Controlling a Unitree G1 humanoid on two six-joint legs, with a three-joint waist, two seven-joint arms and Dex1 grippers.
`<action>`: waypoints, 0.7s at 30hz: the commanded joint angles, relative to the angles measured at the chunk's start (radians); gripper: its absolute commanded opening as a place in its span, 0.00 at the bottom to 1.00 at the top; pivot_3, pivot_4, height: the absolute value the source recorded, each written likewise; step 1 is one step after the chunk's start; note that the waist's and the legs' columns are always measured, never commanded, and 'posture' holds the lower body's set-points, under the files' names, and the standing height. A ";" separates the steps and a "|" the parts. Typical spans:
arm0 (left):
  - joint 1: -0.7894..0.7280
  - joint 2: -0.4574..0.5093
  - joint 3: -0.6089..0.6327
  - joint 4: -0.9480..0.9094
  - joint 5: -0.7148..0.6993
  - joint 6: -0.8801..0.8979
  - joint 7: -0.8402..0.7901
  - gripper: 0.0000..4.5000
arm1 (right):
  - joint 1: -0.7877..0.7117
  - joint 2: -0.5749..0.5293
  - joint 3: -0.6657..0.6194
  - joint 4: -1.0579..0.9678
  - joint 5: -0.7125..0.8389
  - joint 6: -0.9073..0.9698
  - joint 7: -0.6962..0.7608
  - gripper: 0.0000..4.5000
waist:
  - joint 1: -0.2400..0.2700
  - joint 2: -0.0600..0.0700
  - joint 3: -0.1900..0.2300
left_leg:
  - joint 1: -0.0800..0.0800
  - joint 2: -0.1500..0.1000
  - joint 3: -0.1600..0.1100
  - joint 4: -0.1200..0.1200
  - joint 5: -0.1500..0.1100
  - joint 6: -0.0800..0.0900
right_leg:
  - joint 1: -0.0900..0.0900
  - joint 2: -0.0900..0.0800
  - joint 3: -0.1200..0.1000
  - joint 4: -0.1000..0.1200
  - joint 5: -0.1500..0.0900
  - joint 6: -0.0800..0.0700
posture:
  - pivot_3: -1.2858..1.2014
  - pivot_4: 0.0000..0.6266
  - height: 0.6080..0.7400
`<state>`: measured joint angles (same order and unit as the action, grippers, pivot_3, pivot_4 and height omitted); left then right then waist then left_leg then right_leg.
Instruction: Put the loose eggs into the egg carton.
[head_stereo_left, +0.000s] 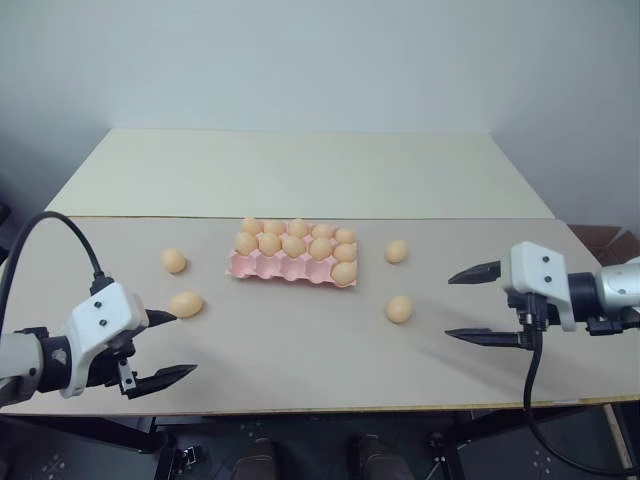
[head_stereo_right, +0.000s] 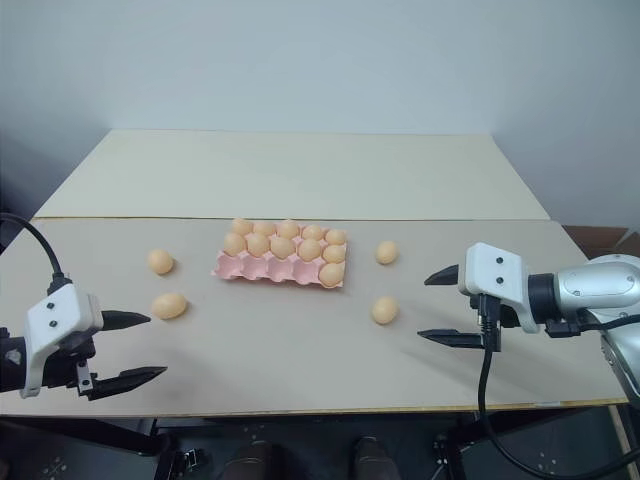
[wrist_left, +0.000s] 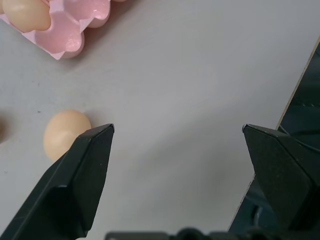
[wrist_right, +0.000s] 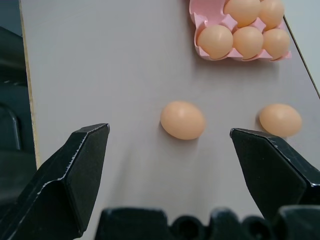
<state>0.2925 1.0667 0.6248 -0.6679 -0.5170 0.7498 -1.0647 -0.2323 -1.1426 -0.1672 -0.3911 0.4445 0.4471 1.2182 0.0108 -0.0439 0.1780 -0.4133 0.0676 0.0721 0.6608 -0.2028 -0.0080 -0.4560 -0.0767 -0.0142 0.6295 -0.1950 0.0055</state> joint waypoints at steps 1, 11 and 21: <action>-0.046 0.017 0.016 -0.003 -0.046 0.066 0.025 1.00 | -0.024 0.005 -0.002 -0.019 -0.002 -0.022 -0.007 1.00 | 0.000 0.000 0.000 | 0.000 0.000 0.000 0.000 0.000 0.000 | 0.000 0.000 0.000 0.000 0.000 0.000 | 0.52 0.24 1.00; -0.070 0.017 -0.021 0.005 -0.015 0.017 0.028 1.00 | -0.007 0.012 -0.018 -0.030 -0.008 -0.017 -0.014 1.00 | -0.001 0.000 0.000 | 0.000 0.000 0.000 0.000 0.000 0.000 | 0.000 0.000 0.000 0.000 0.000 0.000 | 0.52 0.24 1.00; -0.113 0.019 -0.097 0.014 -0.032 -0.011 0.013 1.00 | -0.031 0.051 0.006 -0.080 -0.029 0.021 -0.124 1.00 | -0.001 0.000 0.000 | 0.000 0.000 0.000 0.000 0.000 0.000 | 0.000 0.000 0.000 0.000 0.000 0.000 | 0.52 0.24 1.00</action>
<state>0.1894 1.0692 0.5405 -0.6537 -0.5515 0.7624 -1.0426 -0.2361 -1.1073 -0.1548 -0.4270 0.4064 0.4486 1.1336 0.0095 -0.0439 0.1780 -0.4135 0.0676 0.0724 0.6608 -0.2028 -0.0079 -0.4562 -0.0765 -0.0138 0.6298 -0.1950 0.0055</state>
